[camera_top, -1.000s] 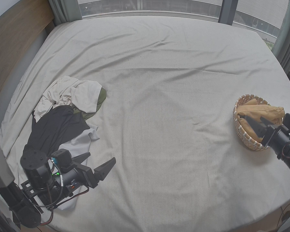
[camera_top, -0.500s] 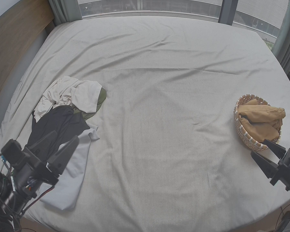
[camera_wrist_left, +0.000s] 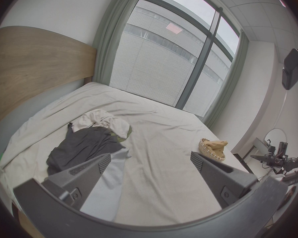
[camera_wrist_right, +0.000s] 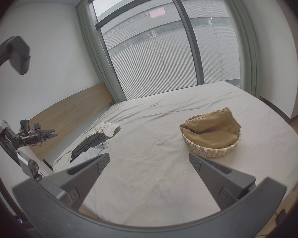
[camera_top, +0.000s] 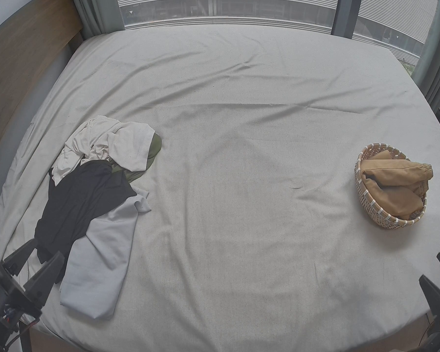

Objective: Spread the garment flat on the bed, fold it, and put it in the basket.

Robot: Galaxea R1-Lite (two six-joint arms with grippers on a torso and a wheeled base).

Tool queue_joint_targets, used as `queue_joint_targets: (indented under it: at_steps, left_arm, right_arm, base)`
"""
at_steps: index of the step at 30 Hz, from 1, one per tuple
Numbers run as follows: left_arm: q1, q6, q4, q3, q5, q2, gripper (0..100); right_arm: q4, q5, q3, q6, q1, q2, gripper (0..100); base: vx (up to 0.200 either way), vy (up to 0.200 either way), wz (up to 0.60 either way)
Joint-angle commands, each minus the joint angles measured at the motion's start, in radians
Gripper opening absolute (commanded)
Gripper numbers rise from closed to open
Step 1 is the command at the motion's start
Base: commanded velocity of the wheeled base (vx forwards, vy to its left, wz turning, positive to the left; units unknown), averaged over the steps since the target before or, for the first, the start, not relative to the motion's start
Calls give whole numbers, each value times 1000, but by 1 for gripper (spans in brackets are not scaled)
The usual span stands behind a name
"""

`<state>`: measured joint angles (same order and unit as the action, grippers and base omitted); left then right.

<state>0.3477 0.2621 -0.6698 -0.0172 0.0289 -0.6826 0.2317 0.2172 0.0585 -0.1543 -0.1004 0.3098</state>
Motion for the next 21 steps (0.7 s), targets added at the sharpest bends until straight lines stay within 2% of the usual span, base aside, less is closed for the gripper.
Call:
queue_joint_targets:
  at_steps: [1, 2, 3, 4, 5, 6, 7, 9, 10, 11, 13, 15, 21]
  left_arm:
    - [-168, -11, 234, 17, -53, 351, 100]
    - [-168, -11, 234, 17, -53, 351, 100]
    - [-208, -41, 292, 17, -66, 408, 100]
    - [-214, -47, 305, 17, -67, 420, 100]
    - [-256, -87, 391, 17, -73, 502, 100]
    - [-283, -116, 457, 17, -76, 557, 100]
    - [-291, -127, 478, 17, -76, 574, 100]
    - [-357, -210, 648, 11, -90, 683, 100]
    - [-357, -216, 664, 6, -87, 683, 100]
    - [-349, -219, 651, 5, -63, 678, 100]
    - [-349, -242, 664, 17, -11, 676, 100]
    - [-349, -259, 674, 17, -7, 676, 100]
    - [-349, -251, 673, 17, -6, 676, 100]
  right_arm:
    - [-169, 31, -59, 81, 100, -304, 100]
    - [-169, 31, -59, 81, 100, -304, 100]
    - [-173, -93, -55, 101, 99, -304, 100]
    - [-175, -118, -55, 104, 99, -304, 100]
    - [-184, -260, -52, 134, 99, -304, 100]
    - [-198, -308, -48, 156, 100, -304, 100]
    - [-203, -314, -48, 160, 100, -302, 100]
    - [-212, -323, -43, 171, 102, -302, 100]
    - [-212, -323, -43, 170, 102, -302, 100]
    - [-207, -315, -45, 177, 100, -302, 100]
    - [-180, -243, -52, 205, 96, -305, 100]
    - [-178, -190, -54, 220, 96, -307, 100]
    - [-181, -180, -54, 236, 88, -290, 100]
  base:
    - [0, 0, 0]
    - [0, 0, 0]
    - [0, 0, 0]
    - [0, 0, 0]
    - [0, 0, 0]
    - [0, 0, 0]
    - [0, 0, 0]
    - [0, 0, 0]
    - [0, 0, 0]
    - [0, 0, 0]
    - [0, 0, 0]
    - [0, 0, 0]
    - [0, 0, 0]
